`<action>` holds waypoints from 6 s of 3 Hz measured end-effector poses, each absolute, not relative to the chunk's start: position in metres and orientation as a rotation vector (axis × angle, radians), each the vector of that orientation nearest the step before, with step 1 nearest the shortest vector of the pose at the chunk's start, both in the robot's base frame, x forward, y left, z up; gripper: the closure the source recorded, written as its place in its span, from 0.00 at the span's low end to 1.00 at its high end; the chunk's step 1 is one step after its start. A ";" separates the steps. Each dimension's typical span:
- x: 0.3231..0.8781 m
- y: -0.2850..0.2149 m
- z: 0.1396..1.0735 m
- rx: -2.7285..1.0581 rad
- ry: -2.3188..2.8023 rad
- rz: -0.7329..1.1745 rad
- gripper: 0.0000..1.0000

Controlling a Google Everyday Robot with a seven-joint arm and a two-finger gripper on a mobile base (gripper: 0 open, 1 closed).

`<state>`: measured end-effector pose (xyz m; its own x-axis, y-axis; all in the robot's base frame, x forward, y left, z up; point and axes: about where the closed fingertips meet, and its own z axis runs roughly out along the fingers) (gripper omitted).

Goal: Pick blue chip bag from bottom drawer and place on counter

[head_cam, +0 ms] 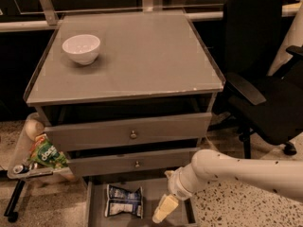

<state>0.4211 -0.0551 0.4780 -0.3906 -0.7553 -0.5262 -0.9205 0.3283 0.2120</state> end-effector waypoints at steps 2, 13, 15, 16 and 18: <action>0.442 -0.038 0.407 -1.371 2.280 0.791 0.00; 0.522 0.095 0.168 -1.473 2.044 0.745 0.00; 0.530 0.100 0.159 -1.486 2.036 0.717 0.00; 0.525 0.102 0.140 -1.467 2.057 0.734 0.00; 0.525 0.102 0.139 -1.465 2.059 0.734 0.42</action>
Offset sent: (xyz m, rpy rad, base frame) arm 0.0278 0.0187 -0.1052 0.1567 0.1353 -0.1304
